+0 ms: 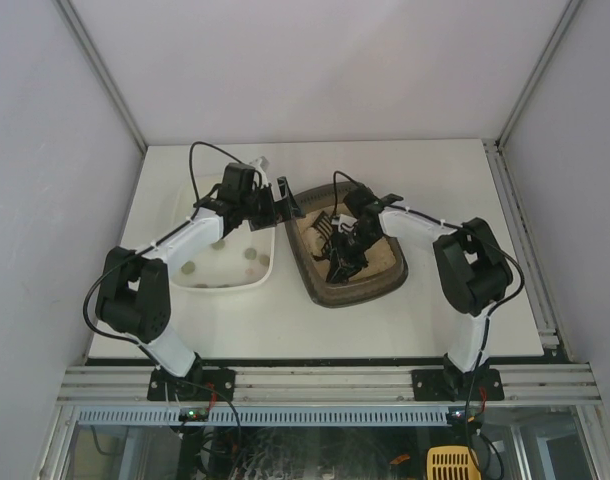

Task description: Clean the litter box

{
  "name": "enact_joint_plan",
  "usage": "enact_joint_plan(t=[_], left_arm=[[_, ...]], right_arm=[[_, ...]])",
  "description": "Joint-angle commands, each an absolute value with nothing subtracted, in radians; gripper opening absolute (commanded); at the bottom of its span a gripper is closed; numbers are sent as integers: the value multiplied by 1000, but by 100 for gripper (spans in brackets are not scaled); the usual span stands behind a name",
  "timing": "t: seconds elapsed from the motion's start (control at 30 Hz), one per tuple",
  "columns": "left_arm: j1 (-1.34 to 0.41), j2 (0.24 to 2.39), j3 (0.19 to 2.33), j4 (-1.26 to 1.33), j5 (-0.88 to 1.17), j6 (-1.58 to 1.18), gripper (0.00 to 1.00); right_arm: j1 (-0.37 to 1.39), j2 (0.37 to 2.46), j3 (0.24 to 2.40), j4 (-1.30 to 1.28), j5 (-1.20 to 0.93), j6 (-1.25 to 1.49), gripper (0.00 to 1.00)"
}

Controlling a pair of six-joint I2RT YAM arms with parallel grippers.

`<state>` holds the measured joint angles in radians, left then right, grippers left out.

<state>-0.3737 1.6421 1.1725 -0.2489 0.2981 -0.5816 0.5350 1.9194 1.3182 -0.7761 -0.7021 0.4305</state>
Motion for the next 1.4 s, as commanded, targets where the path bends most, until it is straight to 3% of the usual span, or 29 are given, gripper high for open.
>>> enact_joint_plan(t=[0.0,0.33,0.63,1.03,1.37], left_arm=[[-373,1623,1183,-230,344,-555,100],[-371,1608,1176,-223,347,-538,99],[-330,1512,1186,-210,326,-489,97],[-179,1406,1304,-550,363,-354,99],[-163,1359,1417,-790,114,-203,100]], right_arm=[[530,1794,1322,-836,-617,421,0],[510,1724,1311,-884,-602,403,0],[502,1561,1160,-767,-556,467,0],[536,1295,615,4,-573,757,0],[583,1249,375,492,-544,847,0]])
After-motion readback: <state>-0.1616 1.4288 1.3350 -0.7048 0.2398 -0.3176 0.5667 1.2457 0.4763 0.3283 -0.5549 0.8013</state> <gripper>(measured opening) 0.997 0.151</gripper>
